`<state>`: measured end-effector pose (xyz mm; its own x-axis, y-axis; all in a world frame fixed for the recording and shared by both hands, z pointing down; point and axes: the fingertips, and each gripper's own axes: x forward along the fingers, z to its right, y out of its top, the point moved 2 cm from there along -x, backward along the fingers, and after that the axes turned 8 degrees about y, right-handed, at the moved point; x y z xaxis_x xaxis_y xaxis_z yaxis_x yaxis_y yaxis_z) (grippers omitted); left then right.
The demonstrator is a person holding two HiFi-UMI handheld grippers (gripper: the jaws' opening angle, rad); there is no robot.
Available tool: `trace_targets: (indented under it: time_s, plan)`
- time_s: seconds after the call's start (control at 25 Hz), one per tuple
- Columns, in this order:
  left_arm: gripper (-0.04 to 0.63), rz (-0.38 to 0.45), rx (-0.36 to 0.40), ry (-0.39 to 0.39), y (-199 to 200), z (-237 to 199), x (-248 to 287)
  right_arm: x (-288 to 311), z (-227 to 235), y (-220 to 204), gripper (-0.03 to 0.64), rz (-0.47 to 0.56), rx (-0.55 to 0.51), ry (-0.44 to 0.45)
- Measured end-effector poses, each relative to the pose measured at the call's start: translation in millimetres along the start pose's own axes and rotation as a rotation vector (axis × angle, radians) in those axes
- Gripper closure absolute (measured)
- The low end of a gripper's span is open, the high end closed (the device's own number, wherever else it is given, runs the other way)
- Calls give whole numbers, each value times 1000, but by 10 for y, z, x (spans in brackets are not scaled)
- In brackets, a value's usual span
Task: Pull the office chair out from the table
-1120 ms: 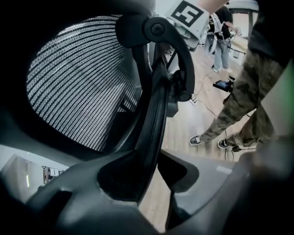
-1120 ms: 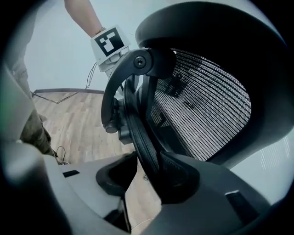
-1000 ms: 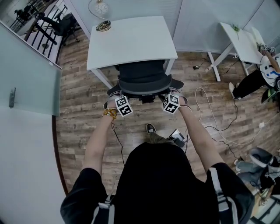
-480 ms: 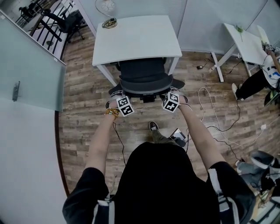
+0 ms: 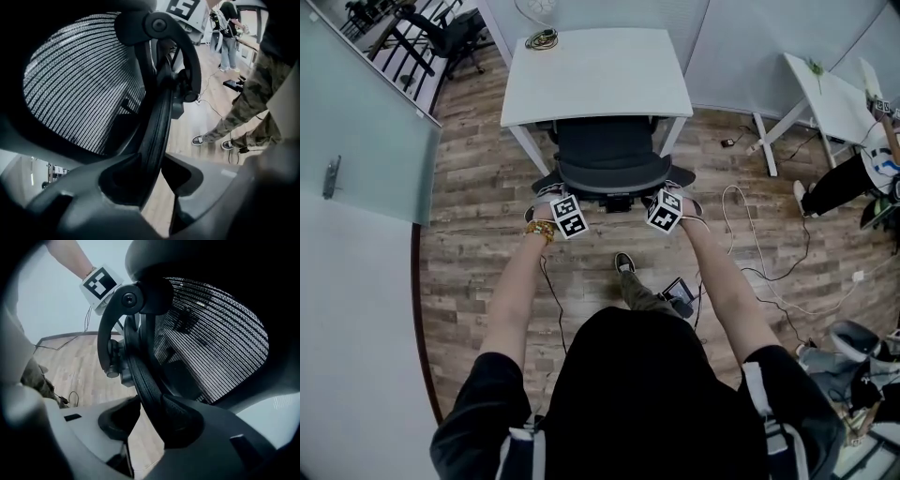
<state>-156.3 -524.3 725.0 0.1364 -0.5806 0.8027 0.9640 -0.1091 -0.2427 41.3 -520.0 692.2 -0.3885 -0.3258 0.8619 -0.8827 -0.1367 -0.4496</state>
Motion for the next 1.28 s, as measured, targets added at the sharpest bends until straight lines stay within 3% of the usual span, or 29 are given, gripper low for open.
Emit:
trace_targets:
  time_s: [1.28]
  plan:
    - [439,8,5,40,-100,740,-455,-233,-805,-157,482,-4,-2,-15]
